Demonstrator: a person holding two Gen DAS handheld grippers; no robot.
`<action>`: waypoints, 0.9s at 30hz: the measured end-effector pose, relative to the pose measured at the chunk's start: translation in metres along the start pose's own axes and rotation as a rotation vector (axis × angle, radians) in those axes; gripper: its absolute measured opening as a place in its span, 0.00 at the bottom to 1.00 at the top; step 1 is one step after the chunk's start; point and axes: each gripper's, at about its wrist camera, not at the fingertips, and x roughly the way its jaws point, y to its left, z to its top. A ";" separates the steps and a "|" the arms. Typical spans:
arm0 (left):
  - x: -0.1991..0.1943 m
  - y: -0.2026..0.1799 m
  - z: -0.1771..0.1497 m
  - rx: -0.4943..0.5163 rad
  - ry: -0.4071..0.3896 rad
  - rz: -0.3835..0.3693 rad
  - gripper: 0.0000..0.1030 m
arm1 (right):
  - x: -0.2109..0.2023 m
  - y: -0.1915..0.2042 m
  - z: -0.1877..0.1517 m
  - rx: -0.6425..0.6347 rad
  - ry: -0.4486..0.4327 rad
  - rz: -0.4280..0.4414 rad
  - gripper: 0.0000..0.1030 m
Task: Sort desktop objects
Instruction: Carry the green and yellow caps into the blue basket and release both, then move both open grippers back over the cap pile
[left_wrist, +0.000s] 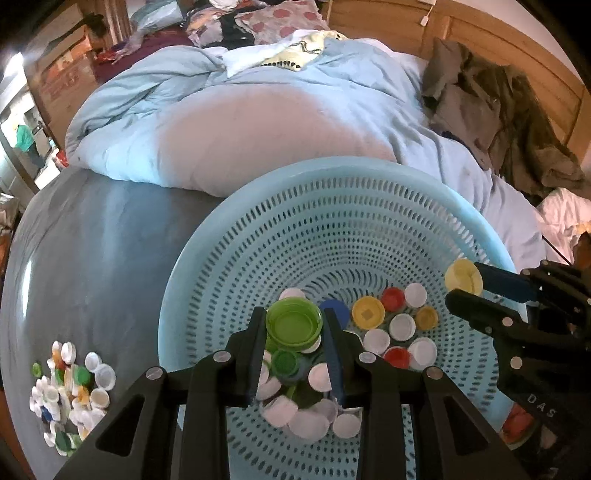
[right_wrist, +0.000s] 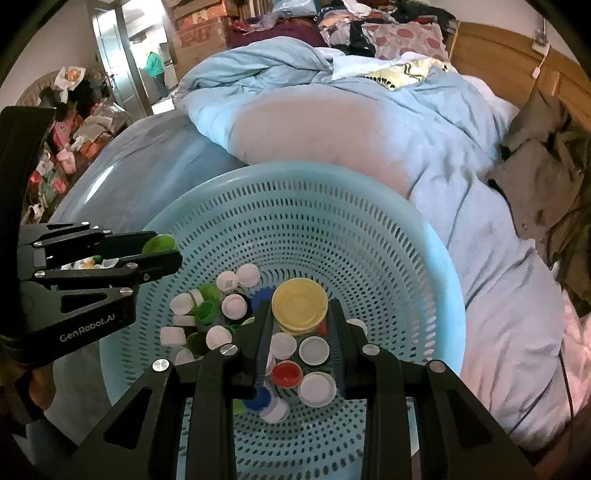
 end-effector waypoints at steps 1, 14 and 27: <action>0.001 0.001 0.001 -0.004 0.005 -0.006 0.30 | 0.001 -0.002 0.000 0.005 0.004 0.003 0.25; -0.013 0.003 0.010 -0.006 -0.072 0.007 0.85 | -0.003 -0.006 0.006 0.042 -0.041 0.015 0.26; -0.108 0.111 -0.095 -0.155 -0.283 0.043 0.86 | -0.068 0.058 -0.029 0.000 -0.285 0.105 0.47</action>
